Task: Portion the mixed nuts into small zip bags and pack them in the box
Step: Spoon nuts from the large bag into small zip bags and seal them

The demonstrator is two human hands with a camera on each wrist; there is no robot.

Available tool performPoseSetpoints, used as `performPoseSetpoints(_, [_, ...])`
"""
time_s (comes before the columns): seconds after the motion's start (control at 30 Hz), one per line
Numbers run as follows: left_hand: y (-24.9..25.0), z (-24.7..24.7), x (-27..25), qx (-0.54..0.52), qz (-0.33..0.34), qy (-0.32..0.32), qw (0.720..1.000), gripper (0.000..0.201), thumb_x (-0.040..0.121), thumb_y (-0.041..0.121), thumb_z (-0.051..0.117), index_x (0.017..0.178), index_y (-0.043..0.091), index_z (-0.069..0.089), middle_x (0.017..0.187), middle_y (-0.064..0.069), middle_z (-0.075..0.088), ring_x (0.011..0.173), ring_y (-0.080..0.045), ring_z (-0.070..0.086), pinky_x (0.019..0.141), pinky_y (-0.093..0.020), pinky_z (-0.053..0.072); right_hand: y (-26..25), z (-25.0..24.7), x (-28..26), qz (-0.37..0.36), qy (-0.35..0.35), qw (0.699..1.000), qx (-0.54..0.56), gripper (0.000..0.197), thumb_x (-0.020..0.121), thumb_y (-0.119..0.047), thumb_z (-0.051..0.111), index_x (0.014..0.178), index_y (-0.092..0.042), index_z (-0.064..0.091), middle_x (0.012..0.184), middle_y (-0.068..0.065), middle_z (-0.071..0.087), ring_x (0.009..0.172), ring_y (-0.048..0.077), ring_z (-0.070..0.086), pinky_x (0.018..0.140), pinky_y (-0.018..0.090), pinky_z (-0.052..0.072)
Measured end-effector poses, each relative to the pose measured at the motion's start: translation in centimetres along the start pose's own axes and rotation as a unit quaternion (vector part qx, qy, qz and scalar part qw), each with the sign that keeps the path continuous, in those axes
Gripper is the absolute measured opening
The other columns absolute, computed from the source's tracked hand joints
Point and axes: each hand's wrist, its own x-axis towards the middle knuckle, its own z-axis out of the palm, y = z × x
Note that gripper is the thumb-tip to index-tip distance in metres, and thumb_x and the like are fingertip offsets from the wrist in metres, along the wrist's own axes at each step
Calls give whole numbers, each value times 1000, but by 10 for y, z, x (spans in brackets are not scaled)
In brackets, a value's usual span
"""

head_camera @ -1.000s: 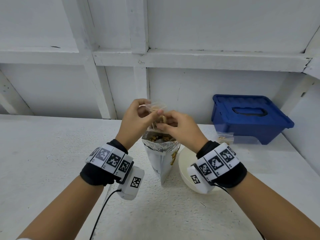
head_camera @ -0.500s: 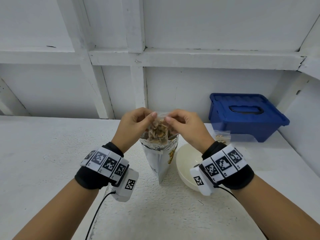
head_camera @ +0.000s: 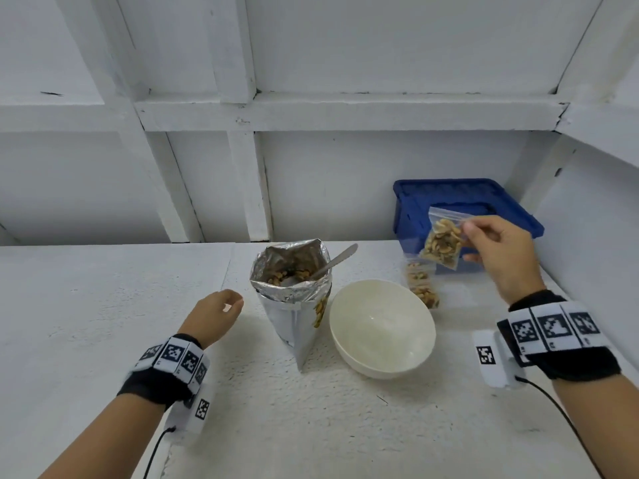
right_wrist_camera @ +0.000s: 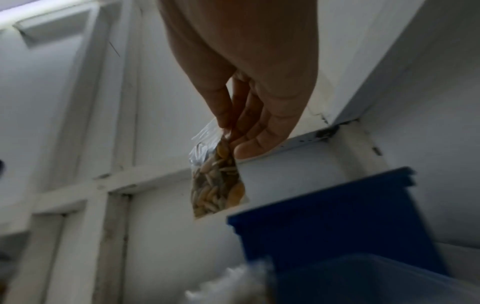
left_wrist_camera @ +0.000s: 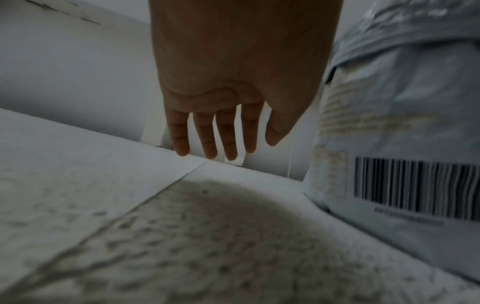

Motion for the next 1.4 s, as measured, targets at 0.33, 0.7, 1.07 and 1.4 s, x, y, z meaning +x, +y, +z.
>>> performPoseSetpoints(0.33, [-27,24,9,96,-60,-101,988,72,89,46,54,147,15,22,156,-7,13,143,-24,15,115,-41,19,107,-21,23,130,59,986,-87,8,93,-12,52,93,-10,60,102,22,64,94,33,62,73,40,54])
performPoseSetpoints(0.7, [-33,26,12,146,-47,-136,979,67,89,47,52,141,11,28,151,-6,19,135,-24,23,109,-41,29,132,8,51,230,-6,972,-50,10,90,-2,53,87,-5,62,96,17,62,89,26,60,71,30,54])
performPoseSetpoints(1.07, [-22,24,8,146,-62,-136,978,68,91,43,51,144,11,23,156,-6,9,142,-23,11,113,-41,22,105,9,43,246,10,940,-236,53,86,-25,64,128,3,49,129,22,53,119,37,49,103,41,39])
performPoseSetpoints(1.4, [-20,25,7,143,-74,-141,977,68,91,42,51,145,12,22,156,-7,8,143,-26,8,114,-46,19,3,49,-53,55,-247,931,-262,34,86,-28,62,117,-17,56,100,-2,60,89,10,55,74,17,43])
